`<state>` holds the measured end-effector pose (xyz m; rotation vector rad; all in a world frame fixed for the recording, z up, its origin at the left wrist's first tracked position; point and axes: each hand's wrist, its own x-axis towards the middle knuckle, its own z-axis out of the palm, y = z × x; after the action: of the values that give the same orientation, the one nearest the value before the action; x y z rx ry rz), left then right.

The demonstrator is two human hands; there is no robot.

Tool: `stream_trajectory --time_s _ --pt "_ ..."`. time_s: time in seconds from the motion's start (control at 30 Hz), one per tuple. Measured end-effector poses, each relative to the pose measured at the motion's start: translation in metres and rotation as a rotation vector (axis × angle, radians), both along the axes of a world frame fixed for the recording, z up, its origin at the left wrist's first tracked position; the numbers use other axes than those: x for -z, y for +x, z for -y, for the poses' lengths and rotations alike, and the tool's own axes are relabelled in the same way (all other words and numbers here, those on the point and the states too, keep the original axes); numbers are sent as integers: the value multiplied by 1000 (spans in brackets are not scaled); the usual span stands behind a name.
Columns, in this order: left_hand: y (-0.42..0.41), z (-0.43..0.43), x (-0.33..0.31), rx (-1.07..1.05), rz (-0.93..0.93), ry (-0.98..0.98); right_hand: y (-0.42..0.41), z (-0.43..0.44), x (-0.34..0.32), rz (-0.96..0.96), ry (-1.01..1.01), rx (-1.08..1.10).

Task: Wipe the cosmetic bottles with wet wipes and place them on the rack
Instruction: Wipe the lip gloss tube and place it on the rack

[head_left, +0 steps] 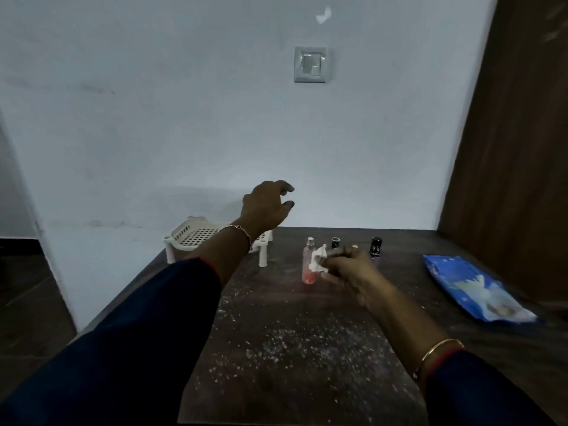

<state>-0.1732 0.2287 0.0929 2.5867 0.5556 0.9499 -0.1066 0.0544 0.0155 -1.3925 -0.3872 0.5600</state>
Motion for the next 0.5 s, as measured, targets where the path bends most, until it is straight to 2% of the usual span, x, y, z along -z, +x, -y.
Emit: stream_trajectory --time_s 0.23,0.37,0.5 --pt "44 76 0 84 -169 157 39 57 2 100 19 217" --pt "70 97 7 94 -248 182 80 80 0 374 -105 379" --pt "92 99 17 84 -322 241 114 82 -11 567 -127 382"
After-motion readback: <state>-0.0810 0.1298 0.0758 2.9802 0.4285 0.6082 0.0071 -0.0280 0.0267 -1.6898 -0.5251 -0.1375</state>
